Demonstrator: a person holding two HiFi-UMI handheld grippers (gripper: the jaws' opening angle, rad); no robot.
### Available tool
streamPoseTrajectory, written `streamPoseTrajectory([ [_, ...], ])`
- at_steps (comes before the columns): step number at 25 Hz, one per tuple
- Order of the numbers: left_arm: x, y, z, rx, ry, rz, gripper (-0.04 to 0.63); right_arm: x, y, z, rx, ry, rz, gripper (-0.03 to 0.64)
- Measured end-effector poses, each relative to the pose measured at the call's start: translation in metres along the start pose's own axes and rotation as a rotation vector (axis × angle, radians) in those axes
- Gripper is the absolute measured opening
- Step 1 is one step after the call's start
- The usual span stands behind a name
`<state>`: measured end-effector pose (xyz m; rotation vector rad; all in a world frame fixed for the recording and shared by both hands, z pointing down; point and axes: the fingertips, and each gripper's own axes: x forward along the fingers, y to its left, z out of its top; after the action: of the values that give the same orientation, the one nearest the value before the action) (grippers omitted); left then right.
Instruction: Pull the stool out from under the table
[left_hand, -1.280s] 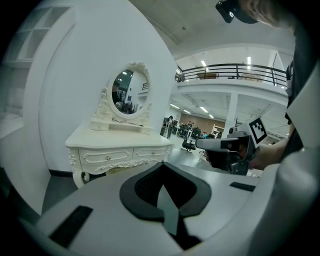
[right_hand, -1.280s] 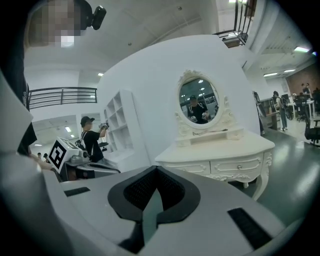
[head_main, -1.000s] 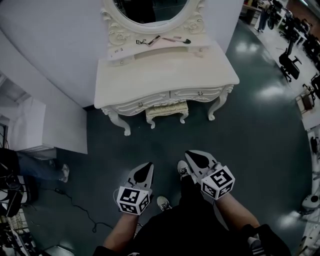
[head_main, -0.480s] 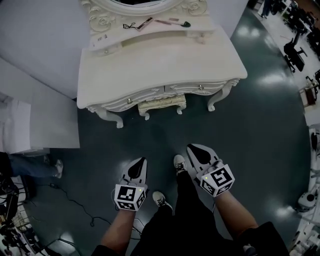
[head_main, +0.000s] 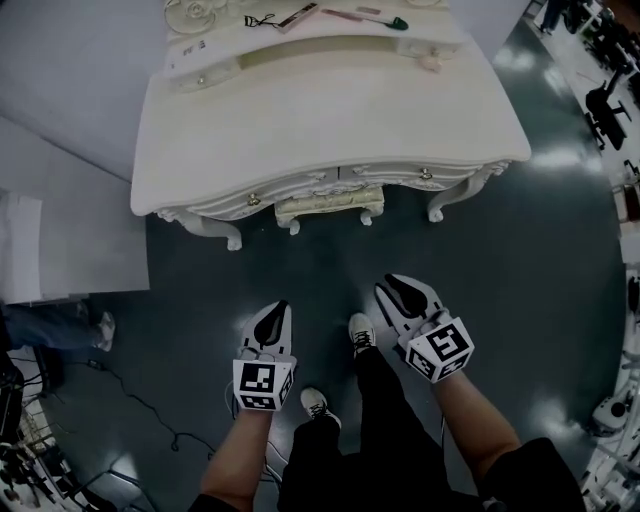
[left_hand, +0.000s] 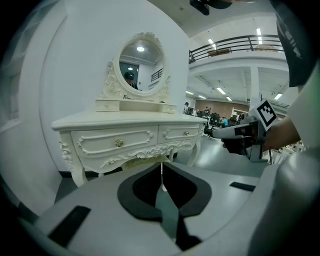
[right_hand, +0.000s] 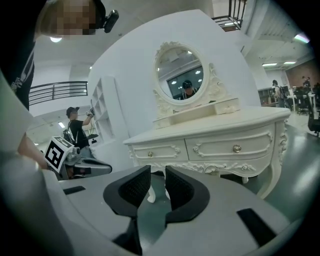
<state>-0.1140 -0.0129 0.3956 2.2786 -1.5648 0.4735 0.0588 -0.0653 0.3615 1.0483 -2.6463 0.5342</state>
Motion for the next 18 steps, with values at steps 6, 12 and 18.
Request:
streamPoseTrajectory([
  [6, 0.040, 0.019, -0.046, -0.007, -0.002, 0.019, 0.002, 0.031, -0.027, -0.043, -0.026, -0.016, -0.033, 0.105],
  [12, 0.085, 0.036, -0.095, -0.018, 0.003, 0.012, 0.069, 0.051, -0.064, -0.094, -0.031, -0.012, -0.098, 0.124],
  [18, 0.132, 0.057, -0.147, -0.017, 0.008, 0.033, 0.114, 0.069, -0.107, -0.148, -0.041, -0.008, -0.153, 0.150],
])
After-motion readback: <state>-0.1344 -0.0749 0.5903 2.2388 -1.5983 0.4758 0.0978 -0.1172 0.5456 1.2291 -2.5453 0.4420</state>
